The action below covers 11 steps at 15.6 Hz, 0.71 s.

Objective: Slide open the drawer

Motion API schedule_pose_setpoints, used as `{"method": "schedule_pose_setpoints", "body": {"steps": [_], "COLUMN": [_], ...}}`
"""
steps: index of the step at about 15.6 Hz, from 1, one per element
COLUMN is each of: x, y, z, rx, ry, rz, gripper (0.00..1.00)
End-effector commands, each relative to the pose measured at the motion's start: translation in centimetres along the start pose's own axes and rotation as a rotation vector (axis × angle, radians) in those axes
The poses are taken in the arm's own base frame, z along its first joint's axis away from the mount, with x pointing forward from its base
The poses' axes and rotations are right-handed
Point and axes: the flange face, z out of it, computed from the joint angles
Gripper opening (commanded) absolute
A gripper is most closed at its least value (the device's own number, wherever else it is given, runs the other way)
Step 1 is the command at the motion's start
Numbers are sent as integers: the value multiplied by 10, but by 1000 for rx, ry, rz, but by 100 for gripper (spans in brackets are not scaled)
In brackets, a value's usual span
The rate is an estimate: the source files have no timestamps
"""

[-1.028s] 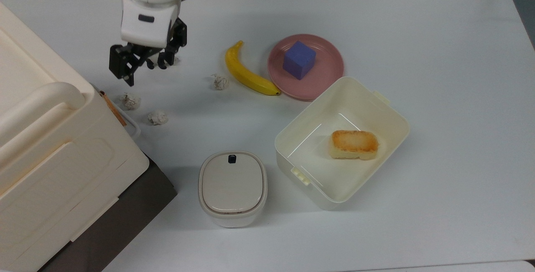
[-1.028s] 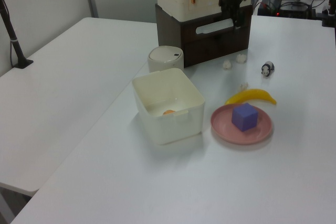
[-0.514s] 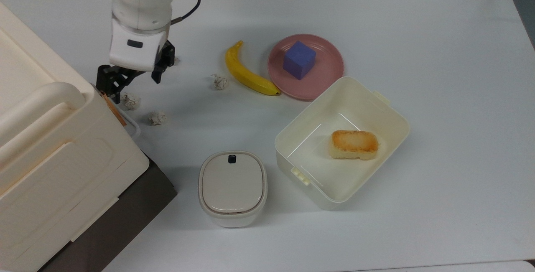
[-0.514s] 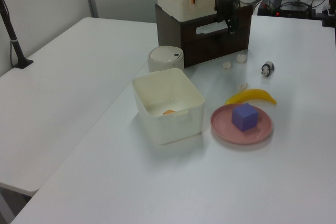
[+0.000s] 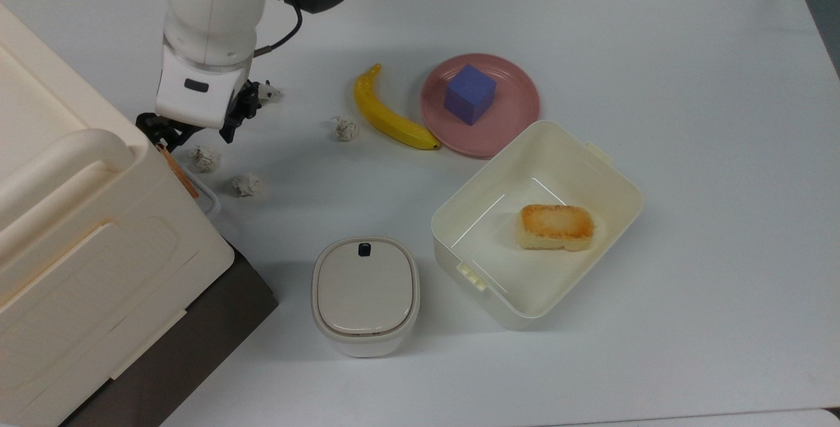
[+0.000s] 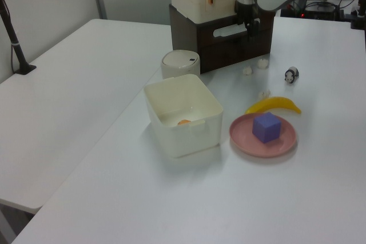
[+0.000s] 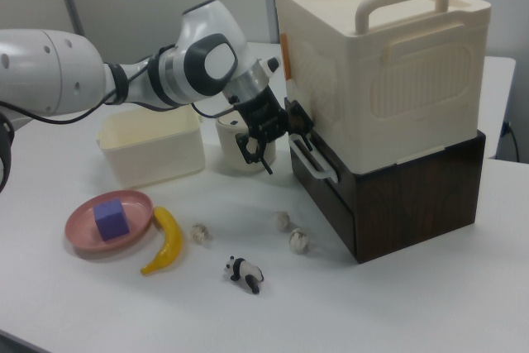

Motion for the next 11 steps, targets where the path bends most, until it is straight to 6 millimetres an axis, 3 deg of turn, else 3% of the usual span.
{"method": "schedule_pose_setpoints", "body": {"steps": [1,11], "x": [1,28], "y": [3,-23], "z": [8,-2], "rx": [-20,21], "ry": [-12,8], "rz": [9,51], "gripper": [100,100]}}
